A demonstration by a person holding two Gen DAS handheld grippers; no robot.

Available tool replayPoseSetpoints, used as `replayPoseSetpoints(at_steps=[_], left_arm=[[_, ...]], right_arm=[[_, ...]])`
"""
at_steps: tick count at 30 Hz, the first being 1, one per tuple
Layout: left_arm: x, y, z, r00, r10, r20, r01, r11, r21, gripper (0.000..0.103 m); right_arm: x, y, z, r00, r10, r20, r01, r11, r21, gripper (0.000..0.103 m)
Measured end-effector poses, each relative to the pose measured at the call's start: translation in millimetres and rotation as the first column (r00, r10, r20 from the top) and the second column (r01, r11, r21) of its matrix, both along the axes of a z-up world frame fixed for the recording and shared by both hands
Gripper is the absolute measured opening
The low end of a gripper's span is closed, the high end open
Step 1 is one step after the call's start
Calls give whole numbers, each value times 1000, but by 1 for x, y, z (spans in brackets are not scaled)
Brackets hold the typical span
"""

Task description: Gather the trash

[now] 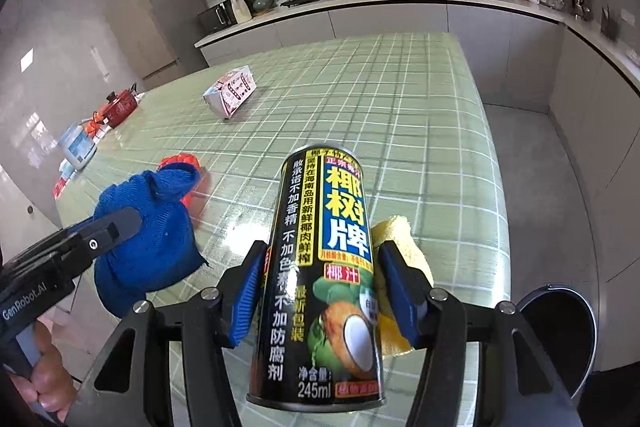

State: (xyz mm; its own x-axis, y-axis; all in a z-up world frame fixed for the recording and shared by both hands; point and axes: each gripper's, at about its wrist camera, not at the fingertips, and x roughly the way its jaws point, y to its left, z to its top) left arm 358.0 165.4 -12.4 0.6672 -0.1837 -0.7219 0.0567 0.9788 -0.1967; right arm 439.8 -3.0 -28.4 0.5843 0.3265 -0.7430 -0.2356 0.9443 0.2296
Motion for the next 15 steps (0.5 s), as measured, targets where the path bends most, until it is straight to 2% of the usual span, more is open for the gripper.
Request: replayPoseSetpoints(at_steps=[5, 8, 12, 15], left_arm=[[5, -12, -13, 999, -26, -46, 25, 1000, -5, 33], [9, -14, -26, 995, -33, -91, 32, 999, -14, 33], [10, -7, -34, 993, -14, -114, 13, 1000, -7, 32], [8, 0, -36, 993, 0, -122, 0, 1000, -4, 32]], right_arm=[[1, 1, 3, 1000, 4, 5, -4, 1000, -11, 59], [-2, 13, 5, 999, 54, 9, -54, 998, -21, 59], [0, 24, 4, 992, 123, -26, -121, 991, 57, 59], [-2, 29, 5, 991, 134, -32, -132, 990, 44, 60]])
